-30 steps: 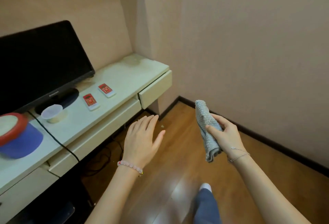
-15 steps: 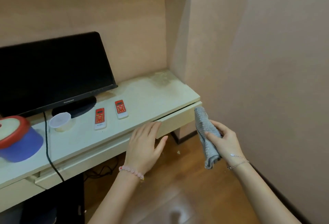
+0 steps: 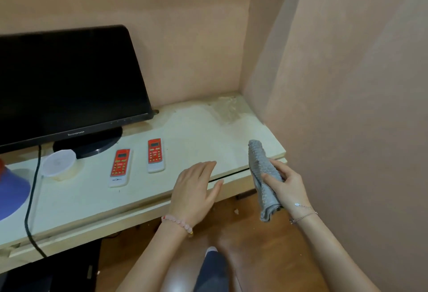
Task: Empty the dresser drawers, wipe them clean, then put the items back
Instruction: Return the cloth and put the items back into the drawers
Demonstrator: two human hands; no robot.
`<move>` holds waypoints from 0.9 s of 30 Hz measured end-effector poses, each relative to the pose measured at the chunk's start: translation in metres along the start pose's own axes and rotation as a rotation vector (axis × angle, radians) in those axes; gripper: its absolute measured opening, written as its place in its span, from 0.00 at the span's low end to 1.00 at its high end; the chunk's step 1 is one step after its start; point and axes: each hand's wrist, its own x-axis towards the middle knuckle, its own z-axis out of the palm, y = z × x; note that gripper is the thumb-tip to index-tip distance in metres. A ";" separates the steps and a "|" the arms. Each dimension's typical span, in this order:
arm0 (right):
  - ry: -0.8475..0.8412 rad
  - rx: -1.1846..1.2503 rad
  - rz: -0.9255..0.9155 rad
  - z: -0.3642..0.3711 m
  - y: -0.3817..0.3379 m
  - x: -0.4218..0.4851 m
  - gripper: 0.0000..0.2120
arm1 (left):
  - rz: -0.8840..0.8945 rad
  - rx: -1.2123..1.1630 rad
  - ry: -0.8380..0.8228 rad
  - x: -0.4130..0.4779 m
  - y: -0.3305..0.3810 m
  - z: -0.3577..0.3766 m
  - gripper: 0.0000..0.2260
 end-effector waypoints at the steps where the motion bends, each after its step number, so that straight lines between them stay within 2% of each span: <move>1: -0.005 -0.001 0.008 0.004 0.000 0.015 0.15 | -0.001 -0.007 -0.002 0.015 -0.005 0.004 0.22; 7: -0.044 -0.004 0.041 0.028 -0.006 0.093 0.15 | -0.024 -0.045 -0.004 0.094 -0.041 0.013 0.22; 14: -0.132 0.017 0.035 0.066 -0.014 0.153 0.15 | -0.118 -0.113 -0.010 0.143 -0.077 0.017 0.22; 17: -0.208 0.025 0.033 0.080 -0.017 0.167 0.16 | -0.235 -0.329 -0.053 0.158 -0.083 0.022 0.23; 22: -0.346 0.040 0.058 0.099 -0.015 0.180 0.17 | -0.482 -0.922 -0.158 0.185 -0.080 0.022 0.29; 24: -0.397 0.038 0.052 0.105 -0.014 0.182 0.18 | -0.546 -1.052 -0.163 0.194 -0.077 0.023 0.24; 27: -0.452 0.050 0.070 0.111 -0.010 0.184 0.18 | -0.685 -1.247 -0.083 0.201 -0.069 0.027 0.17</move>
